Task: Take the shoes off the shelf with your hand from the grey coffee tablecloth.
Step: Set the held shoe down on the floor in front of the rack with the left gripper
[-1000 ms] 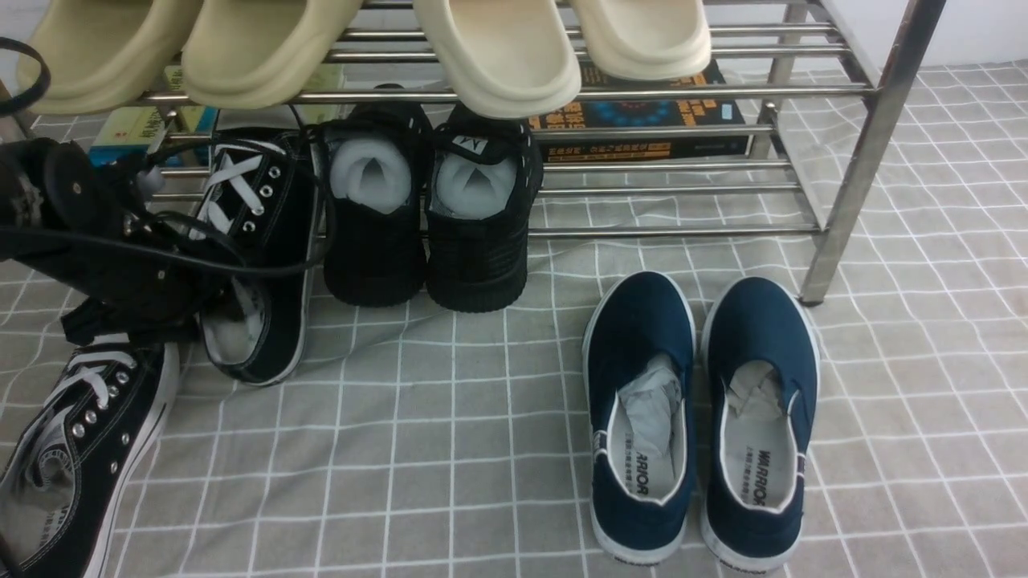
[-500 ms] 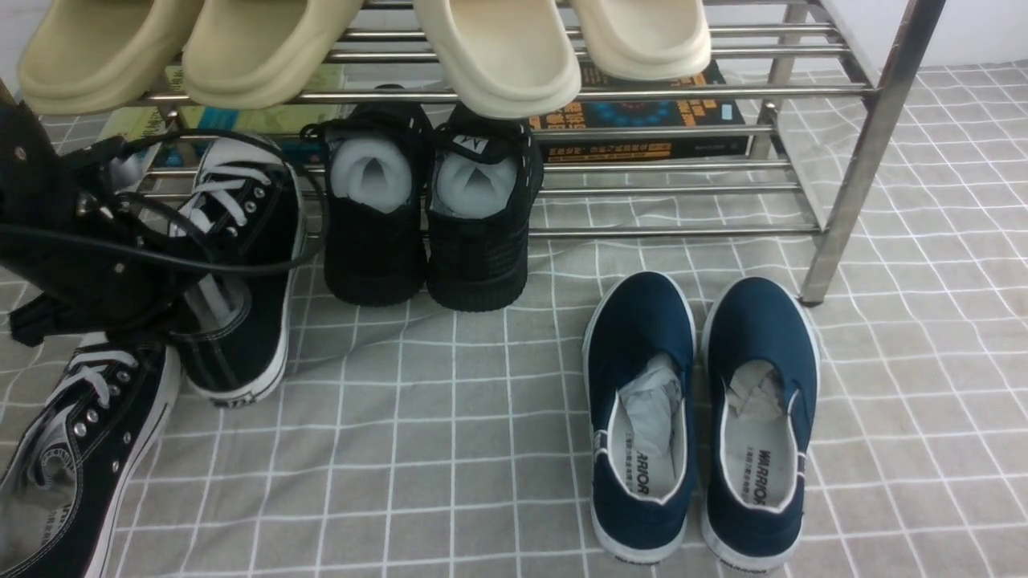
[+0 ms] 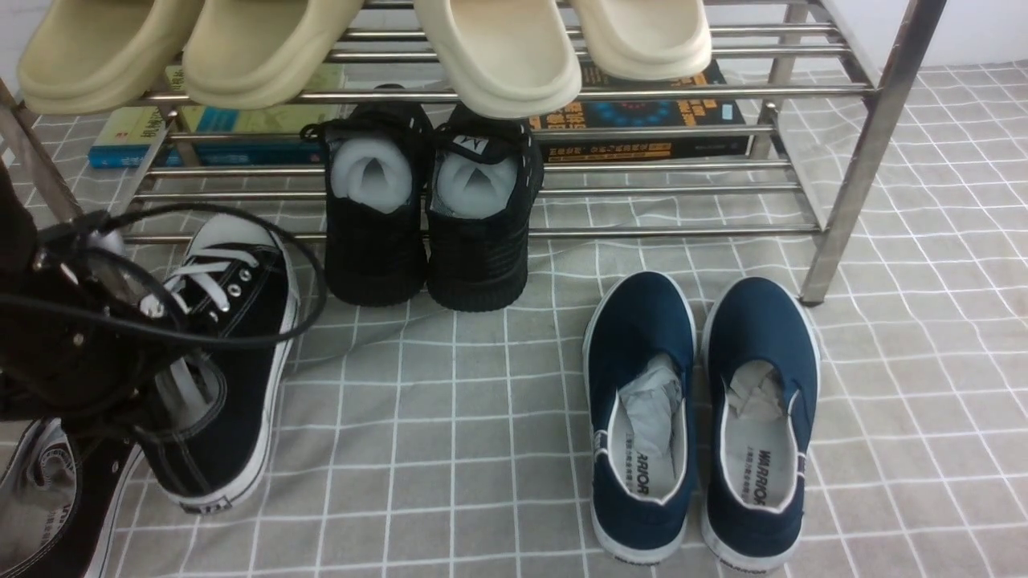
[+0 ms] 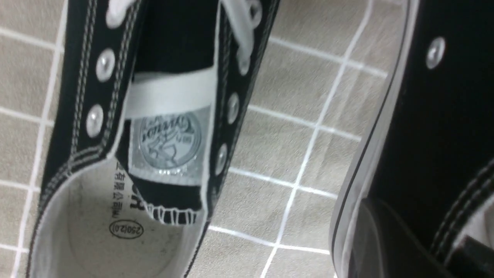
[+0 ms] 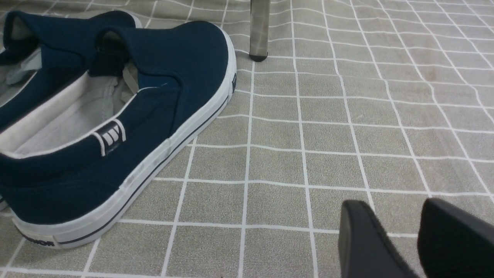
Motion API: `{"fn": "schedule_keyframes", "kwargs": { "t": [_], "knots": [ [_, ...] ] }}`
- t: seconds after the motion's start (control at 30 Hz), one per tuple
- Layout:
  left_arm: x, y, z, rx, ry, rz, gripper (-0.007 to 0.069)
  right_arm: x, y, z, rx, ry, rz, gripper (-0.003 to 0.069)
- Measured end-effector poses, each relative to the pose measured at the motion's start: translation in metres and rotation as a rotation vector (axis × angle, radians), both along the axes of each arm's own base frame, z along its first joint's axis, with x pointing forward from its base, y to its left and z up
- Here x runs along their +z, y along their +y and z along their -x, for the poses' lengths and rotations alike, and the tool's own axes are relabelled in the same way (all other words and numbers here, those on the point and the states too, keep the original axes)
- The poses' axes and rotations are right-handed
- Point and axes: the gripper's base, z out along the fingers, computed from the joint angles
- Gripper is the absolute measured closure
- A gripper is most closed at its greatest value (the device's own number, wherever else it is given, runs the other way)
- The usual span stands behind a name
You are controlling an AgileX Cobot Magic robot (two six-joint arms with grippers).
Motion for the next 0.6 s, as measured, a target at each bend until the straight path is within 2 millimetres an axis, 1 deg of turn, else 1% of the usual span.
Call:
{"fn": "schedule_keyframes", "kwargs": {
  "t": [0.2, 0.43, 0.6],
  "knots": [
    [-0.0103, 0.0004, 0.0094, 0.003, 0.069, -0.004, 0.0605, 0.0, 0.0, 0.0, 0.0, 0.0, 0.0, 0.042],
    [-0.0104, 0.0005, 0.0097, 0.003, 0.073, -0.005, 0.0606, 0.0, 0.0, 0.0, 0.0, 0.0, 0.0, 0.042],
    [-0.0104, 0.0005, 0.0097, -0.016, 0.072, -0.009, 0.059, 0.0, 0.0, 0.0, 0.0, 0.0, 0.0, 0.042]
  ]
}}
